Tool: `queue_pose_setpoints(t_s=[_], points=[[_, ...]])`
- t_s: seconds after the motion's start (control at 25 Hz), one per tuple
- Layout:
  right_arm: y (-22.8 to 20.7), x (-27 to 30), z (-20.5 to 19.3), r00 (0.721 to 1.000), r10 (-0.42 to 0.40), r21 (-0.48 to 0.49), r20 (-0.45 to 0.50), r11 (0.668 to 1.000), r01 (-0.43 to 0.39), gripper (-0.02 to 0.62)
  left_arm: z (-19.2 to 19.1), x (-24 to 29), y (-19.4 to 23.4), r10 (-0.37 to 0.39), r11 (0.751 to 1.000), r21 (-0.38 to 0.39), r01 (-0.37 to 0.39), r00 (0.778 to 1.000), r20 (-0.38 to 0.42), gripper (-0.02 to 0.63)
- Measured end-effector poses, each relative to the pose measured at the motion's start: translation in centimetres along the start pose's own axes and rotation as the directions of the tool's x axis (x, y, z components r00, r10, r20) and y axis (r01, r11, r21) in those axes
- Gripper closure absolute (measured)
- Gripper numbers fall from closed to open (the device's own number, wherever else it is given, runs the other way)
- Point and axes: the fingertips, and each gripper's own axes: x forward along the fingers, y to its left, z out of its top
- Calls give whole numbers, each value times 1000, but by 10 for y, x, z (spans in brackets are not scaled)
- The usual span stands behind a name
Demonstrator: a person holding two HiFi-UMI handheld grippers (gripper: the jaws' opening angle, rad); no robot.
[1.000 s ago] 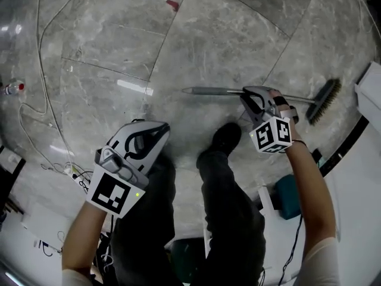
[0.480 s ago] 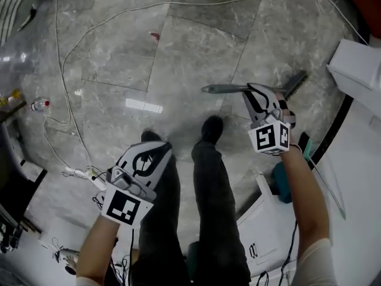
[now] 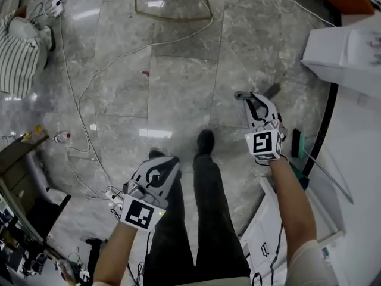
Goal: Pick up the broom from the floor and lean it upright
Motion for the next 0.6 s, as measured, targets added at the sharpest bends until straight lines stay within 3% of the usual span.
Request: queue_pose_setpoints(t_s=[0.24,0.6], points=[[-49,-47,-1,998,-61,143,-12,988,62,518,62,1,-26,-10,1000,12,9,1000,4,594],[-97,-111,-5,988,-153,327,-23,933,152,517,144,14,-51,-49,995,83,47,999,21,594]])
